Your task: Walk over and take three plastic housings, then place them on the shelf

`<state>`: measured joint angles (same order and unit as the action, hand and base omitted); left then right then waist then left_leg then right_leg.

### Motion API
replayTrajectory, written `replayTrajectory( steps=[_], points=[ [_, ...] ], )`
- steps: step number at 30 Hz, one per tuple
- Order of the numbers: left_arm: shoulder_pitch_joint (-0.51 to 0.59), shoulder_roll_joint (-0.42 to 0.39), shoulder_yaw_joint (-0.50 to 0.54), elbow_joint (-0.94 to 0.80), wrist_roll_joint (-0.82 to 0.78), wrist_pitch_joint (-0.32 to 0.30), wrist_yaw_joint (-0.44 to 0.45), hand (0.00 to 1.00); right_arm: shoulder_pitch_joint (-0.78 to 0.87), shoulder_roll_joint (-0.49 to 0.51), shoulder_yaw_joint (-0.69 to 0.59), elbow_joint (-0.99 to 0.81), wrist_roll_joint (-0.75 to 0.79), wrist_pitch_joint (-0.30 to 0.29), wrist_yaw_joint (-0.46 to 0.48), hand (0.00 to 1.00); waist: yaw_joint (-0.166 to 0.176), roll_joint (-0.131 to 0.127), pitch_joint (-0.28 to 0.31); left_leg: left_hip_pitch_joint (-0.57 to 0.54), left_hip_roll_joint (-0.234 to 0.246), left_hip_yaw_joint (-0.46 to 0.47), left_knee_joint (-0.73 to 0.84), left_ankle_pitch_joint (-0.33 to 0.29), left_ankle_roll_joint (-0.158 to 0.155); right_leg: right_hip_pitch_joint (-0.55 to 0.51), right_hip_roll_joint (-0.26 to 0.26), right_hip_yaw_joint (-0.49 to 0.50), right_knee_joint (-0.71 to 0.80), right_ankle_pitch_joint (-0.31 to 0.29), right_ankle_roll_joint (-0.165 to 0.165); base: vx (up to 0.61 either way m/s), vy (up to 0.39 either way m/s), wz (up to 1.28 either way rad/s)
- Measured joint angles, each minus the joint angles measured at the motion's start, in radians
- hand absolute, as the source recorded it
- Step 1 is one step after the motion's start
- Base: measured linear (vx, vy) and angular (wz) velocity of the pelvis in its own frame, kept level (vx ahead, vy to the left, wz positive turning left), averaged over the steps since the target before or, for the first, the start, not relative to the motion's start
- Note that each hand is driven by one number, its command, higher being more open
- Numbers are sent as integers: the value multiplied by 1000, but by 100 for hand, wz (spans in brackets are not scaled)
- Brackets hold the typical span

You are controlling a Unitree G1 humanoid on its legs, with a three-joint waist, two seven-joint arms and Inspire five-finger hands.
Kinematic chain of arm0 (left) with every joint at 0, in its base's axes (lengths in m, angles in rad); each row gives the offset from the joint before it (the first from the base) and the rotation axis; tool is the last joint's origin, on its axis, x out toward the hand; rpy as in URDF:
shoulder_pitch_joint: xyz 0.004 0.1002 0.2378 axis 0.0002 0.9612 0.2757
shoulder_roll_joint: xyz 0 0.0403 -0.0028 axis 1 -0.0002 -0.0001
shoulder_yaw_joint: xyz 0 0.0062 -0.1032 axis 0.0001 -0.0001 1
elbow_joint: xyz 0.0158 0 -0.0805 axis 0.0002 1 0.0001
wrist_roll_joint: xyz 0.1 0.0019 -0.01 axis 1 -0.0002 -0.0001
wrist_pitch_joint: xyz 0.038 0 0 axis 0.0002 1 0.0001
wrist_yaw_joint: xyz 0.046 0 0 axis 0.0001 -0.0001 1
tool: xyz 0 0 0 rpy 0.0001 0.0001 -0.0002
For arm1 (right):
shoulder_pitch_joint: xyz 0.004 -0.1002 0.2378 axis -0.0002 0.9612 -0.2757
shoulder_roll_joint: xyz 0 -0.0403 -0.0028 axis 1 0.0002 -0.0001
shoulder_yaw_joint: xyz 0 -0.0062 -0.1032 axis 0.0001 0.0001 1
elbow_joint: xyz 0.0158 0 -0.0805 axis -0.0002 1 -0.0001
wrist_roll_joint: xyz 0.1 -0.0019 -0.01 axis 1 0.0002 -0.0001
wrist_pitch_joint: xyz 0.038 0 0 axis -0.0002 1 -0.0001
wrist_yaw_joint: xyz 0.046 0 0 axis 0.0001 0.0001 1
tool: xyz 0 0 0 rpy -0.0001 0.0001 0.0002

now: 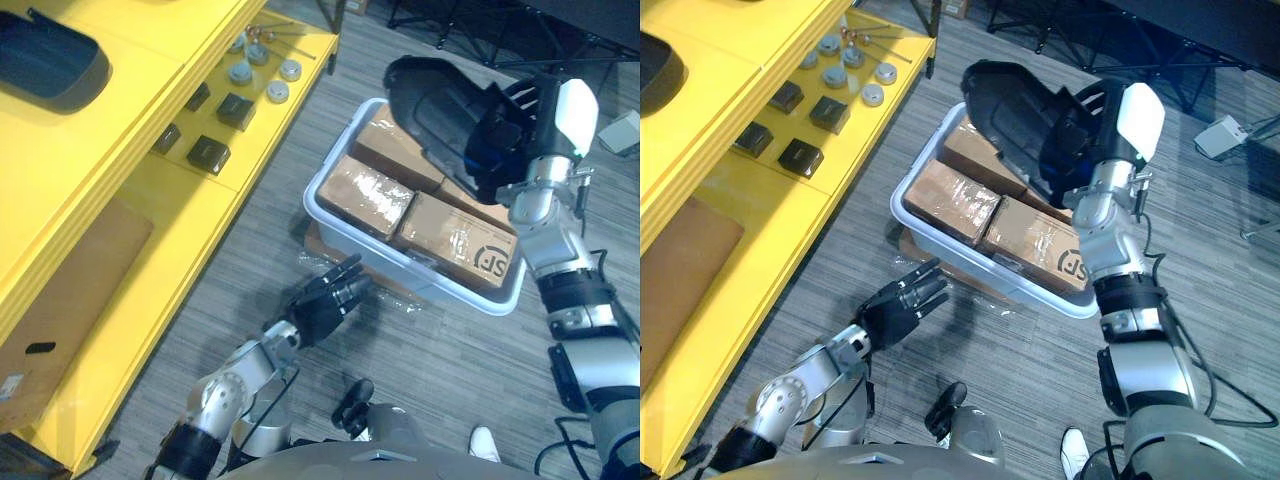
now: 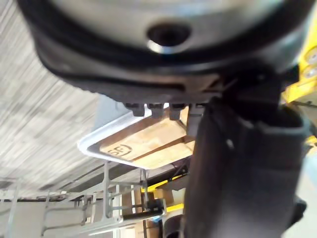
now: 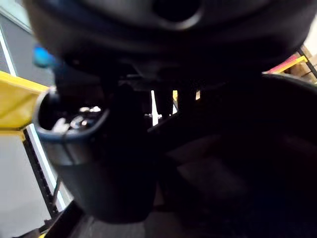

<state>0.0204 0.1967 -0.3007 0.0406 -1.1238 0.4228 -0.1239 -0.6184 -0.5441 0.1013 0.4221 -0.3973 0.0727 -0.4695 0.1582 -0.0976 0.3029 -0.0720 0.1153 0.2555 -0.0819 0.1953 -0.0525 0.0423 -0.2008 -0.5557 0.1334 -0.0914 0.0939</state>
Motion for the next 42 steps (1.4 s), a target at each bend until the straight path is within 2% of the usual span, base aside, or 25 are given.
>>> replayTrajectory(
  steps=[2, 4, 5, 7, 9, 13, 15, 16, 18, 23, 24, 29, 31, 38, 42],
  points=[
    [-37, -17, -1, 41, -70, -8, 44, 100, 63, 58, 0, -47, -28, -22, 3, 0, -17, 1, -27, 24, 6, 29, 0, 0, 0, 16, 10, 26, -24, 10, -5, 14, -46, -36],
    [-69, -26, -10, 82, -108, -48, 73, 100, 110, 99, -1, -63, -32, -39, 12, 0, -31, 4, -57, 35, 12, 45, -1, -1, -1, 20, 18, 44, -41, 20, -8, -8, -41, -36],
    [-99, -40, -19, 127, -144, -104, 86, 100, 142, 124, -3, -76, -52, -51, 27, 0, -47, 9, -67, 51, 18, 58, -1, -2, -3, 30, 27, 63, -56, 31, -11, -22, -34, -32],
    [-134, -53, -25, 168, -190, -141, 106, 100, 181, 136, -3, -88, -69, -75, 37, 0, -62, 14, -80, 58, 19, 69, -2, -2, -3, 35, 34, 71, -68, 40, -13, -48, -17, -27],
    [-175, -76, -38, 225, -252, -216, 110, 100, 224, 160, -2, -88, -93, -120, 61, 0, -85, 32, -103, 69, 33, 79, -3, -16, -20, 38, 49, 93, -86, 55, -15, -75, -1, -29],
    [-226, -103, -47, 268, -296, -304, 110, 100, 264, 208, 31, -88, -110, -187, 80, 0, -106, 40, -114, 84, 50, 83, -6, -27, -34, 44, 70, 113, -98, 73, -24, -88, 1, -15],
    [-243, -114, -49, 295, -295, -325, 112, 100, 265, 220, 64, -88, -115, -210, 96, 0, -106, 43, -125, 84, 53, 94, -7, -27, -34, 47, 77, 124, -122, 91, -26, -76, 5, -18],
    [-265, -123, -60, 332, -295, -342, 116, 100, 265, 231, 93, -88, -143, -247, 105, 0, -108, 51, -133, 83, 54, 96, -7, -27, -34, 51, 80, 125, -142, 104, -25, -61, 12, -13],
    [-279, -126, -80, 359, -292, -351, 124, 100, 265, 239, 132, -88, -161, -283, 120, 0, -107, 57, -144, 82, 53, 97, -7, -25, -33, 55, 82, 125, -156, 113, -25, -28, 7, -3],
    [-286, -128, -84, 412, -291, -358, 148, 100, 264, 247, 162, -87, -179, -300, 142, 0, -101, 59, -159, 87, 50, 93, -7, -23, -30, 73, 82, 122, -183, 133, -22, -3, 5, 3],
    [-289, -128, -84, 425, -290, -359, 149, 0, 264, 248, 167, -86, -178, -299, 145, 0, -102, 59, -160, 88, 47, 93, -6, -22, -28, 80, 81, 122, -194, 139, -21, 0, 0, 0],
    [-289, -128, -98, 441, -282, -382, 167, 0, 264, 254, 193, -86, -172, -299, 158, 0, -105, 58, -169, 88, 37, 93, -4, -21, -27, 87, 80, 121, -210, 149, -21, 6, 4, 0],
    [-289, -128, -113, 442, -282, -424, 181, 0, 263, 254, 202, -86, -160, -299, 158, 0, -106, 56, -178, 89, 37, 93, -3, -21, -27, 87, 80, 121, -211, 149, -21, 0, 0, 0],
    [-289, -129, -137, 459, -300, -508, 182, 0, 261, 254, 234, -84, -127, -298, 151, 0, -108, 56, -195, 93, 36, 91, -3, -21, -27, 91, 79, 121, -211, 149, -21, 0, 0, 0],
    [-289, -128, -172, 473, -323, -583, 177, 0, 261, 254, 252, -85, -128, -294, 134, 0, -108, 54, -205, 93, 36, 89, -4, -21, -27, 87, 79, 120, -212, 149, -22, 0, 0, 0]
  ],
)
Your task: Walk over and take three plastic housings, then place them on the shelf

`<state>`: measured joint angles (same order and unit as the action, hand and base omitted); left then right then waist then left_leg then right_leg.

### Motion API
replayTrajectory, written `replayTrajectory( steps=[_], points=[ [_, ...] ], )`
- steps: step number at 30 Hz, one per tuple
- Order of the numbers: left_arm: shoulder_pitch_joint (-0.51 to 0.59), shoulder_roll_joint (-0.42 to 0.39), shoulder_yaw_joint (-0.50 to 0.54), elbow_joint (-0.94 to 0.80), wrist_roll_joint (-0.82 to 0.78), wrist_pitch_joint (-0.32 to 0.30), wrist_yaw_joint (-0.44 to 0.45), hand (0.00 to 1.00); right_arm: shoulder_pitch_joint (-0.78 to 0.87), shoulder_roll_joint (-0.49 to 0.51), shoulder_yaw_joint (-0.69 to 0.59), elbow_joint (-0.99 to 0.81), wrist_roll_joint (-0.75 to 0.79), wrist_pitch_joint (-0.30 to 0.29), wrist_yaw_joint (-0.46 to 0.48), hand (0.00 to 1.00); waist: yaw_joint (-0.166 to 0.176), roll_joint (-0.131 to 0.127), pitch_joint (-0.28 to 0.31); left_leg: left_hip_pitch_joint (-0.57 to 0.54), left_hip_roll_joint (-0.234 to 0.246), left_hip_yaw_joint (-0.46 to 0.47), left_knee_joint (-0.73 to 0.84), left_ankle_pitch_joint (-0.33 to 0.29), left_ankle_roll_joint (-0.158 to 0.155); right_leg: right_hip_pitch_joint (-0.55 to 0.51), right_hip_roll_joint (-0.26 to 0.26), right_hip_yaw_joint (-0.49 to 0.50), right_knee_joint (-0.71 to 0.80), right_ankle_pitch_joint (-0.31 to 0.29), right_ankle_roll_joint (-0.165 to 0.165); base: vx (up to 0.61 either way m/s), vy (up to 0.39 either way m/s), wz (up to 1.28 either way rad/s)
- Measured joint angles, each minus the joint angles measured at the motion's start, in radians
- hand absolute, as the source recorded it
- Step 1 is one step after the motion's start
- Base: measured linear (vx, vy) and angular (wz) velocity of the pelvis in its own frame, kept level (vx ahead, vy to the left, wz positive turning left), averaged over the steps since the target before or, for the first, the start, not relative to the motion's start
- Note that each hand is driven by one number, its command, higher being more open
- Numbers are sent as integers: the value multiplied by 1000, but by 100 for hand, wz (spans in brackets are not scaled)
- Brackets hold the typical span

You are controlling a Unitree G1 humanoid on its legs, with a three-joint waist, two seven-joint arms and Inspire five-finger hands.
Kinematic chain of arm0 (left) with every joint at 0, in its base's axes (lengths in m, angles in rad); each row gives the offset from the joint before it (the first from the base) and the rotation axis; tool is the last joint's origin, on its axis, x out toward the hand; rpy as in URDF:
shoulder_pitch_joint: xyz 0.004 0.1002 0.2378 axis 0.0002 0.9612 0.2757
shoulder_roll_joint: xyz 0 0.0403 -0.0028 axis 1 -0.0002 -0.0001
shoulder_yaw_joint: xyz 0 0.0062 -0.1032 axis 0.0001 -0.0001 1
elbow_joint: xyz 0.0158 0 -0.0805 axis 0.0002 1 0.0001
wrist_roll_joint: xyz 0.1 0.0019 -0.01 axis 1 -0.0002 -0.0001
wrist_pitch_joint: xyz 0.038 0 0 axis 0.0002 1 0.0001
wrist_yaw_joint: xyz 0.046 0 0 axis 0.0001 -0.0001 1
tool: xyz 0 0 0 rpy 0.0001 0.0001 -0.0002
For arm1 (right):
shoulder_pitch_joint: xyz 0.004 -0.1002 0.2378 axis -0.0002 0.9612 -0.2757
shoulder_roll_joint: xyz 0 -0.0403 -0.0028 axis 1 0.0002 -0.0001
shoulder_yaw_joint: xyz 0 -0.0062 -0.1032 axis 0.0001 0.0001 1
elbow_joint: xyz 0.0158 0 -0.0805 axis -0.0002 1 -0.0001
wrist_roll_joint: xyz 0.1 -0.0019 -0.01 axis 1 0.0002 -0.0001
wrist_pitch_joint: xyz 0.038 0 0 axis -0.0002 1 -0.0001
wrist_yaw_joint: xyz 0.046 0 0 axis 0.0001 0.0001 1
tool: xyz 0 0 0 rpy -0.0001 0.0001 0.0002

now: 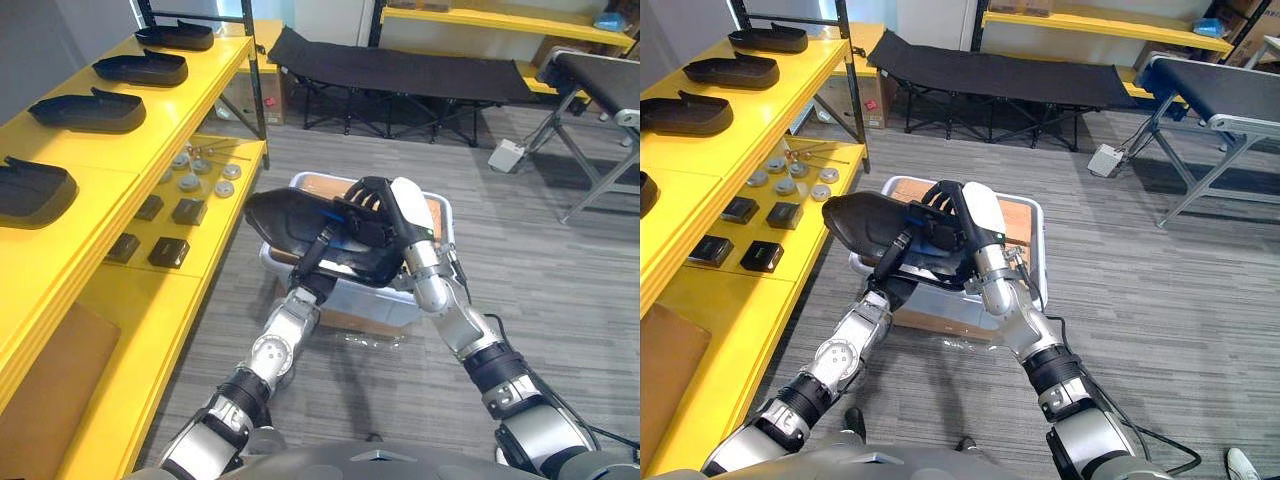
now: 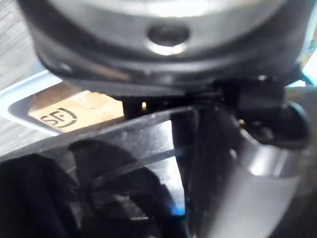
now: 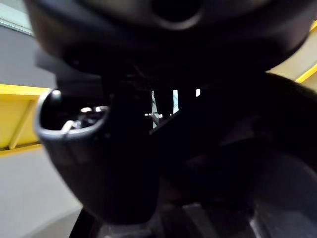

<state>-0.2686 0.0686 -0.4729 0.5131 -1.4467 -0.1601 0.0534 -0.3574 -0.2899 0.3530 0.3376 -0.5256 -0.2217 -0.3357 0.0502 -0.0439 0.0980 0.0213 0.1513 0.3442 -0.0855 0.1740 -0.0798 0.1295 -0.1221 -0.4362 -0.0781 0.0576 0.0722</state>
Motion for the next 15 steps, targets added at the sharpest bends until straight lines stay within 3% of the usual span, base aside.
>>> replayTrajectory(
  steps=[4, 5, 10, 12, 15],
  points=[
    [0, 0, -5, 0, -22, -19, -17, 0, 1, 0, 13, 0, 2, -1, -28, 0, -2, 0, 0, 0, -1, 0, 0, 0, 0, -1, -1, 0, 0, 0, 0, 0, 0, 0],
    [0, 0, -6, 0, -29, -28, -22, 0, 1, 3, 14, 0, 2, -2, -36, 100, -3, 0, 0, 0, -1, 0, 0, 0, 0, -1, -1, 0, 0, 0, 0, 31, 3, 0],
    [3, -2, -6, -1, 80, -105, -10, 0, 40, 45, 7, -6, 97, -17, -76, 100, -2, -2, -1, 0, -1, 0, 0, -1, -2, -1, -1, -1, 0, -1, 0, 20, 1, 0],
    [3, -22, 46, -13, 244, -143, 42, 0, 88, 73, 8, -6, 167, -21, -89, 100, -1, -3, -2, 0, -1, -2, 0, -1, -2, 0, -1, -3, 0, -2, 0, 0, 0, 0],
    [5, -22, 86, -45, 479, -135, 99, 0, 137, 109, -3, -6, 305, -21, -101, 100, 0, -3, -2, 0, -2, -6, 0, -1, -2, 2, -1, -6, 0, -4, -2, 0, 0, 4]
  ],
)
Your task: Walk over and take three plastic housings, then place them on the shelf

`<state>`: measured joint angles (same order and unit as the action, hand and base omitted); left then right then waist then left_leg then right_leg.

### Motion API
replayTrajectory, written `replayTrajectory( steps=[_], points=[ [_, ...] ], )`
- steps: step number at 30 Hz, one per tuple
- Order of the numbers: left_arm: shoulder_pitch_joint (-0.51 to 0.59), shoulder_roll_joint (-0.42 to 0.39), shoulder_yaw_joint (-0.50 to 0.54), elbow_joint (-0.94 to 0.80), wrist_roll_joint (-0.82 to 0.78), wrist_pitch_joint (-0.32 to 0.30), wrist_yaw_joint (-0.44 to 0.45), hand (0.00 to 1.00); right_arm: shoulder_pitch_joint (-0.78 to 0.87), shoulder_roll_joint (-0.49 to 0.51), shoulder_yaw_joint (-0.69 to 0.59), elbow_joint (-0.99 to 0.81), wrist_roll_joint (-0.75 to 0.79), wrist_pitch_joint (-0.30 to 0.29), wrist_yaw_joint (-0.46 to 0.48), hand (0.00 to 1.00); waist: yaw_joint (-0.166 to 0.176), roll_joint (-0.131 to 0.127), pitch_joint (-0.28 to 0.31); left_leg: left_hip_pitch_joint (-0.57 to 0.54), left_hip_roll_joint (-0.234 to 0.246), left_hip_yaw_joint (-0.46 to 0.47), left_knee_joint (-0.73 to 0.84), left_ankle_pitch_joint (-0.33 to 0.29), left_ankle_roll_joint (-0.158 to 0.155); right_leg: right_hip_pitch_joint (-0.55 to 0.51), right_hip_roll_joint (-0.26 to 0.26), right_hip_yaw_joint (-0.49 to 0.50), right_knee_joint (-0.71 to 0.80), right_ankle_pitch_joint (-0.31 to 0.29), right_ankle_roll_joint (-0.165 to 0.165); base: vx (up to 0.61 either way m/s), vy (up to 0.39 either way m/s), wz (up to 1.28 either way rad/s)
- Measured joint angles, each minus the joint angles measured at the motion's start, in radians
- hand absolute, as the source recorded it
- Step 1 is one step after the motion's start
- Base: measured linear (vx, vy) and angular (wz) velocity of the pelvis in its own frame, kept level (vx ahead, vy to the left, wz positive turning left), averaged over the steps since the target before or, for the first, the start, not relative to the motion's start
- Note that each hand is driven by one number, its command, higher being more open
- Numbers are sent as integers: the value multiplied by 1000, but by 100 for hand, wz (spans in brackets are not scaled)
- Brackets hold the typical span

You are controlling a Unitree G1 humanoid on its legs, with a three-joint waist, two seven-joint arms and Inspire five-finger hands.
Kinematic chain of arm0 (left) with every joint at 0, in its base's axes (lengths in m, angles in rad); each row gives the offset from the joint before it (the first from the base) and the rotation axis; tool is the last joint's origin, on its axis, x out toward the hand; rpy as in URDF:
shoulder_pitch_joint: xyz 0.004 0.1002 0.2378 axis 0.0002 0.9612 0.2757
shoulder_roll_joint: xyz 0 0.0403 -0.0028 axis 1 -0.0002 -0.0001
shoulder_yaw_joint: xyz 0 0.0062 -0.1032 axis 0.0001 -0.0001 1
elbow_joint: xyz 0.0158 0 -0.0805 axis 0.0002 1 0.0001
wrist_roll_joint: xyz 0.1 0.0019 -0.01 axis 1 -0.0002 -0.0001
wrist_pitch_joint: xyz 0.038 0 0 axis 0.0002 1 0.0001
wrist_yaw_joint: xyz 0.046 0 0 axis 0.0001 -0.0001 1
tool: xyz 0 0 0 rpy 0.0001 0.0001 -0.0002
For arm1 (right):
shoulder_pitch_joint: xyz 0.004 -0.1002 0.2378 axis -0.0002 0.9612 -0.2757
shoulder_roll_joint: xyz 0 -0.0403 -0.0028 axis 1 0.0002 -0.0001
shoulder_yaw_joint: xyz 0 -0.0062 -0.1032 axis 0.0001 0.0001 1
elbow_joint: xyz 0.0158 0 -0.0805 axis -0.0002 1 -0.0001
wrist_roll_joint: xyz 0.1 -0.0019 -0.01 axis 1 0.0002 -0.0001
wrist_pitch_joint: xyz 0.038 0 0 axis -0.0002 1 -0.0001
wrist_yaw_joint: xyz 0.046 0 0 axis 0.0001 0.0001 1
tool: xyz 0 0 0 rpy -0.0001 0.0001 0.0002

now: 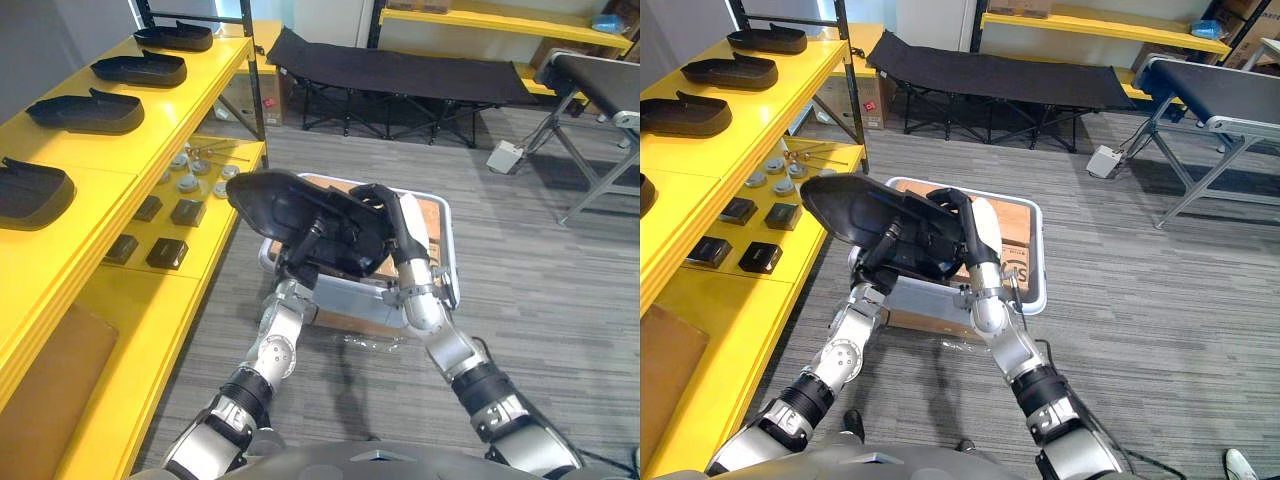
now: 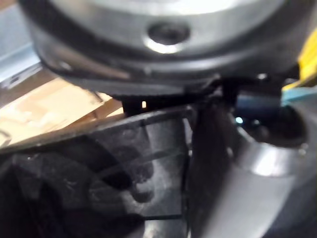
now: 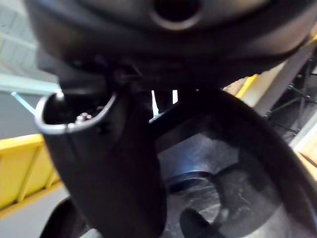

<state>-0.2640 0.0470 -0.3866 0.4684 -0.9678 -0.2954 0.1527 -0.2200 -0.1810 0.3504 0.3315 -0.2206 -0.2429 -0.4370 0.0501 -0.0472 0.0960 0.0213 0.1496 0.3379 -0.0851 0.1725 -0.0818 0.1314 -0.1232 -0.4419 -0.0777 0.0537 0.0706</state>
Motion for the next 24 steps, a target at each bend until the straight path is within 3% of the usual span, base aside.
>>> replayTrajectory(
  steps=[5, 11, 16, 18, 24],
  points=[
    [16, 1, 52, -128, 236, 79, 69, 0, 60, 52, -38, -1, 124, 0, -4, 100, -3, 0, 0, 1, -1, -1, 0, -1, -1, 1, -1, 0, 0, -2, 1, 0, 0, 0],
    [103, 3, 118, -238, 534, 140, 136, 0, 154, 80, -46, -1, 133, 17, -3, 100, -6, 3, -2, 1, -1, -1, -1, -6, -5, -1, -1, 2, 0, -4, 1, 0, 0, 0],
    [239, -1, 241, -260, 740, 179, 253, 0, 182, 80, -57, -60, 185, 18, 2, 100, -7, 18, -11, -5, -2, -2, 0, -7, -6, -8, 2, -2, 0, -4, 0, 0, 0, 1],
    [297, -1, 300, -292, 790, 187, 290, 0, 215, 81, -65, -124, 247, 7, 48, 100, -1, 25, -15, -12, -4, -10, 0, -7, -6, -9, 2, -10, 0, -7, 0, 4, 0, 12],
    [384, 3, 462, -437, 1011, 164, 417, 0, 312, 57, 9, -275, 438, -43, 317, 100, 13, 28, -19, -15, -7, -19, 1, -11, -8, -6, 2, -20, 0, -14, -2, 14, 0, 4]
  ],
)
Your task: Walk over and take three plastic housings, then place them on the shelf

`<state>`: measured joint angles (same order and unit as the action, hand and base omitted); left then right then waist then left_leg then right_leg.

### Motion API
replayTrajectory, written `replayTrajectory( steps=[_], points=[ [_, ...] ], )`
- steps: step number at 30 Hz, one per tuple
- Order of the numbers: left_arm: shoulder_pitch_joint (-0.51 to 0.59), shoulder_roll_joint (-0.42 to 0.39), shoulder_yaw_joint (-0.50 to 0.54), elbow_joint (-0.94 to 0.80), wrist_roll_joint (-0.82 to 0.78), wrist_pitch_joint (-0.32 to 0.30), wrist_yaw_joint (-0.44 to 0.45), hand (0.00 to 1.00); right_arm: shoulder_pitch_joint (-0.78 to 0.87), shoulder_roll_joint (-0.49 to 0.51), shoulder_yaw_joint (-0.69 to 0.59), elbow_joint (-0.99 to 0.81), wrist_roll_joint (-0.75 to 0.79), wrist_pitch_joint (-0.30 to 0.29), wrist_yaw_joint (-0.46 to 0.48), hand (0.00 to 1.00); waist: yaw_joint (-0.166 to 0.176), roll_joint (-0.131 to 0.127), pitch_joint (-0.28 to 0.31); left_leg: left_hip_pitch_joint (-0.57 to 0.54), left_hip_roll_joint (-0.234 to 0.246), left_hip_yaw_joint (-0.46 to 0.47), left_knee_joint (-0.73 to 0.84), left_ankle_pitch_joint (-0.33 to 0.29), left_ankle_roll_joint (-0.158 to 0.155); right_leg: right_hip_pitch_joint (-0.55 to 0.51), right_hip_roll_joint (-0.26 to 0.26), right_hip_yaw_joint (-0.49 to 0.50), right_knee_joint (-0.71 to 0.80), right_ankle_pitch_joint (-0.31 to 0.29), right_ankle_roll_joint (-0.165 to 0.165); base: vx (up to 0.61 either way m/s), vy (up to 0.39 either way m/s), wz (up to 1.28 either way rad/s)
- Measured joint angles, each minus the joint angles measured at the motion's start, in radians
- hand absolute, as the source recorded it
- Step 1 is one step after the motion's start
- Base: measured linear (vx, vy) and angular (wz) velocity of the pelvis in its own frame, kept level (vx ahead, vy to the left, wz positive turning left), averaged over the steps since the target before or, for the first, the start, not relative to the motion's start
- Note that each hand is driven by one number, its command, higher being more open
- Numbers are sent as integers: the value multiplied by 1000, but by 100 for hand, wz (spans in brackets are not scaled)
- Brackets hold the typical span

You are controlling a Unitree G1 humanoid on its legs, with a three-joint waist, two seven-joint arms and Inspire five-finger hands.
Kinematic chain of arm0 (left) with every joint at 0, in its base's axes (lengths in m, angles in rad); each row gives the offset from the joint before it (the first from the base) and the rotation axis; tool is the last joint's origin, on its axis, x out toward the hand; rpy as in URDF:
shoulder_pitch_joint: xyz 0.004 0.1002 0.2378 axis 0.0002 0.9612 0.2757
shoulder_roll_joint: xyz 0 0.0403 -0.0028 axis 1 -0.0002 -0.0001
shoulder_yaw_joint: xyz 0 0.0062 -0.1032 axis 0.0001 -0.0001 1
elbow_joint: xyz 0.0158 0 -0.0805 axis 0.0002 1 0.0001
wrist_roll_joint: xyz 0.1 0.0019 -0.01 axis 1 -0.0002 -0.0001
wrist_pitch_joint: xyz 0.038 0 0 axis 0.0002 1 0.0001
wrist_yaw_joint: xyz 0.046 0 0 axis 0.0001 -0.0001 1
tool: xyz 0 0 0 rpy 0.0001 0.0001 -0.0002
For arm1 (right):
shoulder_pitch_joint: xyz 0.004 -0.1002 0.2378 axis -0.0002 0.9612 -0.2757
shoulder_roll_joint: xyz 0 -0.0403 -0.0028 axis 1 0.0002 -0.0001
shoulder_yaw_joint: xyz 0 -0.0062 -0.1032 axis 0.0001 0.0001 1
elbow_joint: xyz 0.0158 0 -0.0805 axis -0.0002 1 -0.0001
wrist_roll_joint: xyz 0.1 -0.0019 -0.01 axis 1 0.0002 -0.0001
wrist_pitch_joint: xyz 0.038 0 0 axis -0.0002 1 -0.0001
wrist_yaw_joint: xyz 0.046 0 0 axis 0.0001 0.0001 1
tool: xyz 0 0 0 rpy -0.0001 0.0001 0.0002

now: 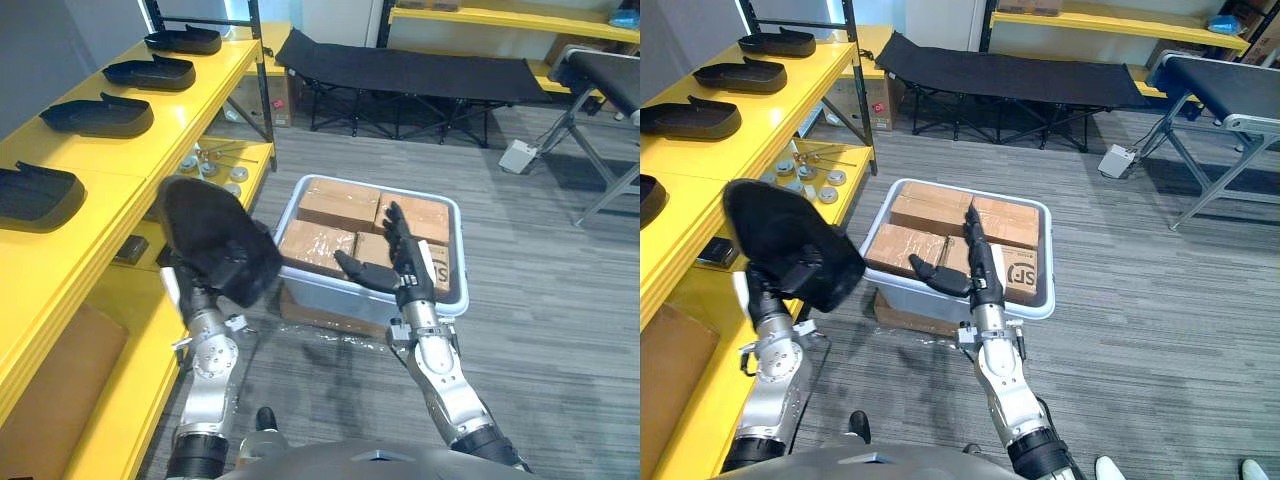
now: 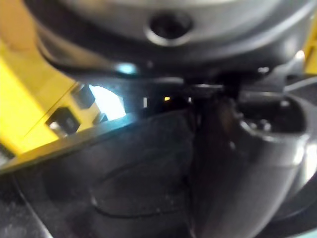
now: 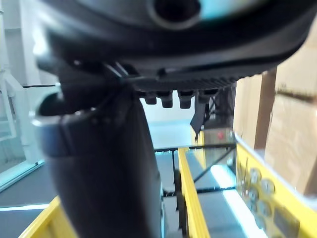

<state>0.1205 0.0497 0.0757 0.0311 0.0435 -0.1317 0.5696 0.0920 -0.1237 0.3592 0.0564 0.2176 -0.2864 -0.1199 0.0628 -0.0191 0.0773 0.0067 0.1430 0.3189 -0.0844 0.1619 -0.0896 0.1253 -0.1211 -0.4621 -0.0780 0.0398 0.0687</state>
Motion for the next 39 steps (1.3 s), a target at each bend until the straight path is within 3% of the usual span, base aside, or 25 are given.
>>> replayTrajectory(
  steps=[5, 7, 13, 16, 18, 25, 28, 30, 31, 32, 33, 35, 36, 39],
  points=[
    [20, 0, 40, -23, 1, -84, -11, 0, 63, -8, 14, -32, 22, 4, 76, 100, 8, 7, -25, -1, -11, 0, 0, -11, 0, 0, -10, -1, -1, -6, 1, 4, 8, 0],
    [57, 1, 43, -57, -61, -113, -78, 0, 74, -21, -11, -32, 21, 18, 76, 100, 4, 10, -34, -1, -19, 1, 0, -20, -1, -1, -17, -1, -3, -6, 2, 14, 38, 0],
    [157, 1, 50, -159, -175, -115, -224, 0, 83, -40, -98, -18, -16, 55, 81, 100, 8, 16, -39, -19, -35, -30, 0, -23, 3, -1, -32, -34, 0, -9, 9, 20, 19, 13],
    [193, 1, 84, -226, -203, -115, -276, 0, 57, -45, -119, 55, -13, 55, 78, 100, 30, 20, -40, -34, -49, -92, 1, -10, 16, 16, -32, -86, 0, -13, 23, 54, -11, 54],
    [208, 0, 127, -274, -207, -109, -316, 0, 38, -63, -118, 112, -14, 55, 90, 100, 77, 23, -41, -44, -66, -154, 1, -8, 18, 38, -36, -132, 4, -26, 33, 58, -4, 68],
    [318, -21, 286, -349, -282, -110, -392, 0, -85, -80, -71, 152, -36, 54, 140, 100, 190, 24, -43, -70, -107, -310, 1, 5, 20, 75, -56, -247, 51, -79, 50, 29, 5, 60],
    [358, -45, 307, -349, -296, -111, -414, 0, -135, -75, -54, 175, -36, 51, 138, 100, 220, 24, -39, -72, -121, -360, 2, 12, 28, 99, -63, -270, 88, -108, 49, 3, 19, 61],
    [371, -54, 303, -349, -330, -114, -477, 0, -145, -79, -54, 175, -53, 57, 110, 100, 207, 26, -30, -94, -132, -386, 16, 11, 48, 128, -66, -289, 125, -131, 37, -39, 15, 121],
    [372, -51, 302, -349, -356, -121, -542, 0, -144, -79, -56, 167, -65, 73, 69, 100, 194, 30, -18, -115, -127, -338, 33, -9, 82, 146, -63, -348, 130, -138, 42, -119, 2, 164],
    [367, -51, 289, -349, -356, -137, -586, 0, -142, -87, -61, 145, -75, 102, 34, 100, 172, 27, -8, -140, -100, -230, 74, -14, 106, 170, -58, -402, 134, -138, 43, -189, 22, 183],
    [362, -49, 273, -349, -356, -149, -607, 0, -133, -100, -67, 125, -75, 115, 18, 100, 166, 46, 10, -148, -86, -177, 89, -10, 105, 179, -58, -417, 147, -148, 48, -145, 35, 162],
    [358, -49, 259, -350, -356, -170, -621, 0, -122, -116, -79, 107, -76, 131, 20, 100, 157, 65, 23, -160, -92, -167, 90, 25, 99, 180, -76, -395, 185, -200, 57, -133, 67, 87],
    [360, -51, 259, -351, -356, -174, -616, 0, -118, -115, -83, 107, -76, 138, 30, 100, 159, 82, 35, -159, -98, -159, 89, 33, 97, 175, -92, -385, 204, -218, 78, -145, 86, 23],
    [367, -52, 284, -377, -356, -174, -616, 0, -96, -102, -83, 107, -95, 140, 70, 100, 158, 93, 42, -150, -100, -122, 78, 38, 90, 151, -122, -357, 238, -237, 87, -149, 109, -16]
  ],
)
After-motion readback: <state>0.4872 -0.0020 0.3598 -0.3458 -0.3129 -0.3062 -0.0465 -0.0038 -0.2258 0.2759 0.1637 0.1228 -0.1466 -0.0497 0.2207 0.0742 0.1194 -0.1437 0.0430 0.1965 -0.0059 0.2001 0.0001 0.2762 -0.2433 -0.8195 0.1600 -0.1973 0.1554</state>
